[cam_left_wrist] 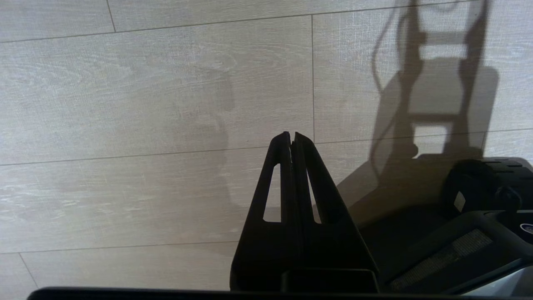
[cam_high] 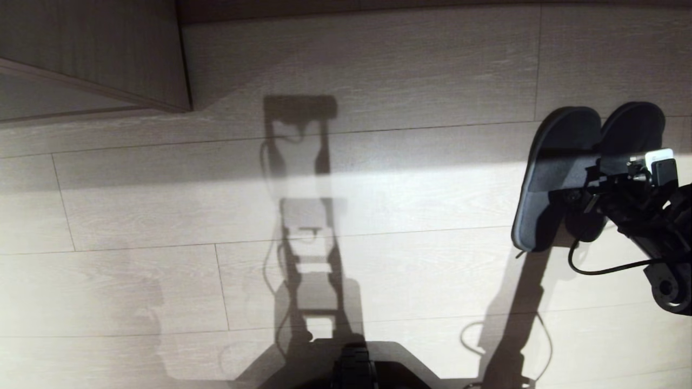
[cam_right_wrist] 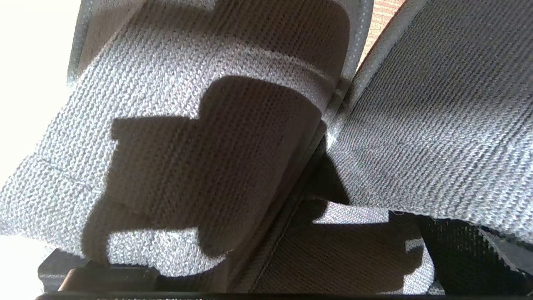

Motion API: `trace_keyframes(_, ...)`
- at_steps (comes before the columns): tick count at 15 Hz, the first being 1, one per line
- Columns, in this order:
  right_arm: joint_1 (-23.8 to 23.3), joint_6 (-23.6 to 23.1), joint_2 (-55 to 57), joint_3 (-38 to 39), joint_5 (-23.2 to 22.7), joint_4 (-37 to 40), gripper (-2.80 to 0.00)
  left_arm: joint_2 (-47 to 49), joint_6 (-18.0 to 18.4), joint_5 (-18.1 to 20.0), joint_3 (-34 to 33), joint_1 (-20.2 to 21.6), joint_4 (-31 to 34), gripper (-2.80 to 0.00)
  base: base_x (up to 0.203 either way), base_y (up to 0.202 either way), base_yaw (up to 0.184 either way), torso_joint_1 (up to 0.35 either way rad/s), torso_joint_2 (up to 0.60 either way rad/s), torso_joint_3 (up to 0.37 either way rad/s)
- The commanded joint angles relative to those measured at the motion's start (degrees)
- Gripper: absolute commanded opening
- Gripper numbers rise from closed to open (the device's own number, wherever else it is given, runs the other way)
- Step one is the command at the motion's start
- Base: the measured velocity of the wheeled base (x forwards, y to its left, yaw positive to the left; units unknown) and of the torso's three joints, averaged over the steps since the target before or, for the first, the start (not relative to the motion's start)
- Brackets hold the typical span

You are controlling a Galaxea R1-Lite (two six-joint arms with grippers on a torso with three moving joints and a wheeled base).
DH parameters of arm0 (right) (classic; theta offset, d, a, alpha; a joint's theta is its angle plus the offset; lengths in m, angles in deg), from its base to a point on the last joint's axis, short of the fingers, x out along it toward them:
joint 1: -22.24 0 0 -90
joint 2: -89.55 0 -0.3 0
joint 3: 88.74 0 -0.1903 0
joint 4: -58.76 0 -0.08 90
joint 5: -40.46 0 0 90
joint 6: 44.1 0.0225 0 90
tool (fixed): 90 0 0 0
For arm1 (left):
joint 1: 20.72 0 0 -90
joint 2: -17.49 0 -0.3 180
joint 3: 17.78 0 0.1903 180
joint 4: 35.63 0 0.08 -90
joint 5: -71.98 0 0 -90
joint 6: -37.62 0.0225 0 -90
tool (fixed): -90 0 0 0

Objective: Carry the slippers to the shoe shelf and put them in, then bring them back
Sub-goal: Pick up the slippers on the floor

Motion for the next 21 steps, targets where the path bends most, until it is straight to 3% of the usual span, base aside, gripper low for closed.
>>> trace_keyframes(1,0.0,-0.1,0.5,1.0,-0.3,-0.2,0.0,-0.1,0.0,0.0,0.0,0.0,0.0,-2.8,0.0,0.0,0.0,0.0,0.0,0.0)
trace_keyframes(6,0.0,-0.3,-2.0,3.3,-2.9,-0.3,0.0,-0.1,0.0,0.0,0.0,0.0,0.0,-2.8,0.0,0.0,0.0,0.0,0.0,0.0)
trace_keyframes(7,0.0,-0.3,-1.8,2.6,-3.1,-0.3,-2.8,-0.1,0.0,0.0,0.0,0.0,0.0,-2.8,0.0,0.0,0.0,0.0,0.0,0.0)
trace_keyframes(16,-0.1,-1.7,-3.7,5.5,-5.1,-0.3,-2.8,-0.1,0.0,0.0,0.0,0.0,0.0,-2.8,0.0,0.0,0.0,0.0,0.0,0.0)
trace_keyframes(21,-0.2,-0.4,-10.9,10.5,-5.3,-0.1,-2.8,0.0,0.0,0.0,0.0,-0.1,0.0,-2.8,0.0,0.0,0.0,0.0,0.0,0.0)
